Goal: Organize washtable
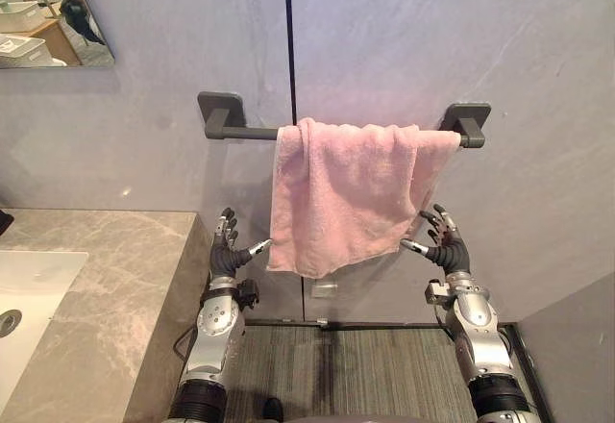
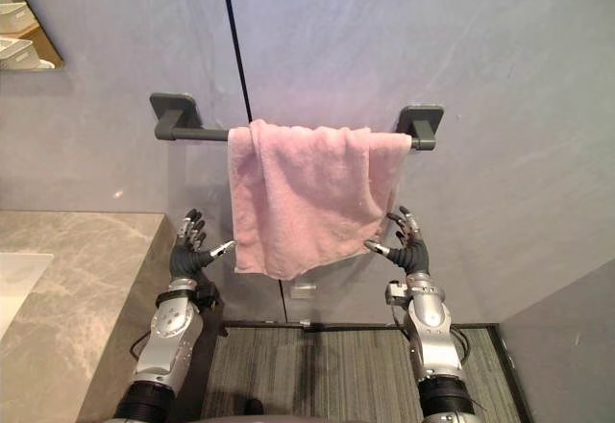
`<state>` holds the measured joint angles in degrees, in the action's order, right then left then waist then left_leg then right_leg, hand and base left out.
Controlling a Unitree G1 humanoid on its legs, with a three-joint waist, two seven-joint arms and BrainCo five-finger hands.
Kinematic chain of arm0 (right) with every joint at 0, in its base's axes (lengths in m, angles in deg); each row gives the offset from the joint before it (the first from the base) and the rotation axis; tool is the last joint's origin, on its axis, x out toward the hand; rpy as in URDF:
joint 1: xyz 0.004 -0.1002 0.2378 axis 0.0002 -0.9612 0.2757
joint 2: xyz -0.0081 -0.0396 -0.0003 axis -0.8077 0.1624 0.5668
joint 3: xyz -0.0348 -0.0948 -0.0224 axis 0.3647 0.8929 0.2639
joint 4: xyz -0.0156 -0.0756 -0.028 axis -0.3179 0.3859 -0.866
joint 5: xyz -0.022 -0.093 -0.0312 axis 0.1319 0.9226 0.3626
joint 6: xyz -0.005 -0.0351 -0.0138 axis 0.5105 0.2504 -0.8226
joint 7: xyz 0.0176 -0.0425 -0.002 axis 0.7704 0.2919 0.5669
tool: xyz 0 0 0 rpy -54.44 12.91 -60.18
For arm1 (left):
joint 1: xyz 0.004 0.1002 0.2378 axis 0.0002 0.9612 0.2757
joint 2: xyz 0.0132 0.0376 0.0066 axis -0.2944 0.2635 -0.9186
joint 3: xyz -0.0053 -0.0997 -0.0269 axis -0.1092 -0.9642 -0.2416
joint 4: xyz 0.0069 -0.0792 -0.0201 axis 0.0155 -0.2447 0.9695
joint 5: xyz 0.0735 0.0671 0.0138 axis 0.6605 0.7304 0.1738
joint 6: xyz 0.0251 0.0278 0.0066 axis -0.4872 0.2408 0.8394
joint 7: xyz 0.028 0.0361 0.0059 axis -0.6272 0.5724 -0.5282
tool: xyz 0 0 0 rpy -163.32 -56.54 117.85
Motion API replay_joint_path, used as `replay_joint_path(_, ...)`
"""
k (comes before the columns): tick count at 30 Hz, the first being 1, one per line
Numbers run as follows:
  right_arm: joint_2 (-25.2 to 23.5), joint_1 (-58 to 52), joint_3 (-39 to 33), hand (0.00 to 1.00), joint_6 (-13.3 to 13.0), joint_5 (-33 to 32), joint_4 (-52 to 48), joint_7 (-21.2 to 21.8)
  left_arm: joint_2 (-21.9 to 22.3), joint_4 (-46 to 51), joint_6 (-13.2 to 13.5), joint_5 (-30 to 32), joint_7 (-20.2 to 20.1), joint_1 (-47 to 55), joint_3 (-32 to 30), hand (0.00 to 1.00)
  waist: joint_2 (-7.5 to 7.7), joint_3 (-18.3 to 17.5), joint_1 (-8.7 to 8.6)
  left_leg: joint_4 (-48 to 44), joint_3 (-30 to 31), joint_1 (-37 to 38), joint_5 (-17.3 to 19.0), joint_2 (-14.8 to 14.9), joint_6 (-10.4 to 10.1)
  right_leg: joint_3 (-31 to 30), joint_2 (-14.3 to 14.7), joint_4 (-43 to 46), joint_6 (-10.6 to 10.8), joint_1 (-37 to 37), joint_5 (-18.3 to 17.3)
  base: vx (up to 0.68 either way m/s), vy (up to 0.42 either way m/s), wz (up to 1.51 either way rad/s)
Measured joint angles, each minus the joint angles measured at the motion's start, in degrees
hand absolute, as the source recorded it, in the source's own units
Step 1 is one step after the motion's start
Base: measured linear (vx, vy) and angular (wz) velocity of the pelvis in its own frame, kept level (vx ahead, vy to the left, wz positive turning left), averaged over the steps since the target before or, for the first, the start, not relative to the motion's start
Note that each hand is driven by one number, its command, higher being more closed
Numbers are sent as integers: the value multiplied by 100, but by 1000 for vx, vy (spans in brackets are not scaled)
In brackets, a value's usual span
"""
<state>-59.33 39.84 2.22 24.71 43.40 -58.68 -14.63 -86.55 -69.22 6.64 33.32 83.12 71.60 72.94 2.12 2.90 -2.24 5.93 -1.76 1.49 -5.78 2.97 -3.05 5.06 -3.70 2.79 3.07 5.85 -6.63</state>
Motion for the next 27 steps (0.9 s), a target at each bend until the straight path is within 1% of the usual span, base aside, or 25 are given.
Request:
replay_joint_path(3, -5, -1, -214, 0, 12, -13, -1, -66, -2, 1, 0, -1, -2, 15, -109, 0, 10, 5, 0, -20, -3, -6, 0, 1, 0, -4, -5, -13, -1, 3, 7, 0, 0, 0)
replay_joint_path(9, -13, -53, -579, 0, 13, -38, -26, -162, 16, 40, 0, -6, -71, 150, -132, 0, 10, 6, 0, -25, -5, -6, 0, 8, 0, -9, 0, -12, -3, 2, 8, 0, 0, 0)
replay_joint_path(14, -134, -438, -818, 0, -13, -37, -496, -166, 108, 137, -1, -11, -155, 501, -150, 0, 9, 7, -8, -27, -9, -11, 2, 9, -1, -13, -1, -13, -3, -4, 8, 0, 0, 0)
replay_joint_path(16, -144, -591, -817, 0, -28, -32, -513, -165, 156, 146, 0, -8, -246, 618, -112, 0, 9, 8, -3, -30, -9, -11, 2, 9, -1, -14, -1, -12, -3, -3, 8, 0, 0, 0)
replay_joint_path(19, -387, -937, -788, 0, -29, 7, -523, -155, 171, 117, -3, 1, -349, 964, 36, 0, -5, 23, -5, -3, -8, -1, 3, 8, -2, -10, 1, -10, -3, 6, 8, 0, 0, 0)
replay_joint_path(21, -533, -1211, -669, 0, -28, 20, -522, -133, 200, -121, -9, 5, -490, 1119, 83, 0, -27, 38, -4, -2, -7, 19, 5, 4, -3, -8, -3, -10, 0, 29, 6, 0, 0, 0)
replay_joint_path(24, -641, -1502, -333, 0, -29, 44, -475, -36, 252, -586, -49, 63, -529, 1294, 130, 0, -56, 59, -8, 0, -8, 38, 6, 4, -4, -6, -6, -5, 4, 45, 3, 0, 0, 0)
replay_joint_path(27, -720, -1674, -48, 0, -32, 284, -199, 15, 274, -1013, -76, 257, -642, 1443, 167, 0, -51, 123, 1, 1, -12, 109, 15, 4, -12, -7, -12, 0, 24, 100, -22, 0, 0, 0)
